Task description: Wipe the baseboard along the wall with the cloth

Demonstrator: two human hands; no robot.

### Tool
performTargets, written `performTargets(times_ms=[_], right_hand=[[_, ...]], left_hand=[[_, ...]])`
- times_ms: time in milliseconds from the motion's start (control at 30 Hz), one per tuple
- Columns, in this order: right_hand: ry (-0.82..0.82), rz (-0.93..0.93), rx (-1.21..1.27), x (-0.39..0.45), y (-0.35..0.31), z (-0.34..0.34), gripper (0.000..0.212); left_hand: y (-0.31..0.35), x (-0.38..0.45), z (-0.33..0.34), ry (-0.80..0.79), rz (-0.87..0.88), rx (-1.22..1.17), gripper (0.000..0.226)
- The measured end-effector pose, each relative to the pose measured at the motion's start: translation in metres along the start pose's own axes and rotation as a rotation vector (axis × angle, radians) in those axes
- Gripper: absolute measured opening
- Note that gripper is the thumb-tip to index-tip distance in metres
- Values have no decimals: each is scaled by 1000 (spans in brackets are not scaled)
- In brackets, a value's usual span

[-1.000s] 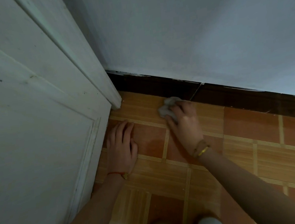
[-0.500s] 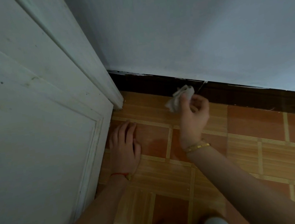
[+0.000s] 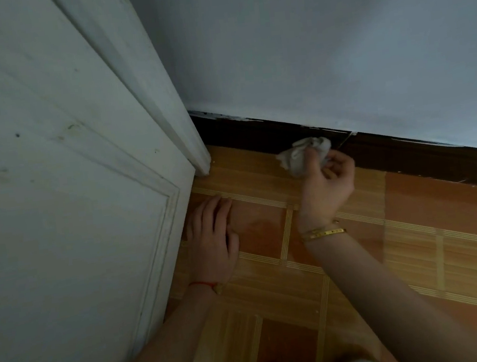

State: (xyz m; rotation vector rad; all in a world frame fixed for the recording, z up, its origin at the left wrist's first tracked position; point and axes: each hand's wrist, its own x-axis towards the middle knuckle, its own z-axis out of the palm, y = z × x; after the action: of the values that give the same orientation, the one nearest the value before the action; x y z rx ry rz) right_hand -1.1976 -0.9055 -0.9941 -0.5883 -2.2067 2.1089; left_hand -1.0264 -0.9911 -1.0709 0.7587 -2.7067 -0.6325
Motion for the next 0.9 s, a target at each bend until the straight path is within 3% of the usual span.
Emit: performTargets(times_ms=[100,300,567,700,900], right_hand=[[-25,10,-14,-5,2,13,25],[-228,-4,-124,-49,4,70,27],[-26,-36,-44,-6,-2,12,21],[-11,-50,-34,-3,-3,8,23],[-233,-76,-123,-51,-9,68,24]], left_hand=[[0,1,1,3,-1,1,52],[-1,0,0,16,28,37,53],[0,1,-1,13,15,11,50],[0,1,-1,3,6,19,51],[-1,0,-2,34,48,50,52]])
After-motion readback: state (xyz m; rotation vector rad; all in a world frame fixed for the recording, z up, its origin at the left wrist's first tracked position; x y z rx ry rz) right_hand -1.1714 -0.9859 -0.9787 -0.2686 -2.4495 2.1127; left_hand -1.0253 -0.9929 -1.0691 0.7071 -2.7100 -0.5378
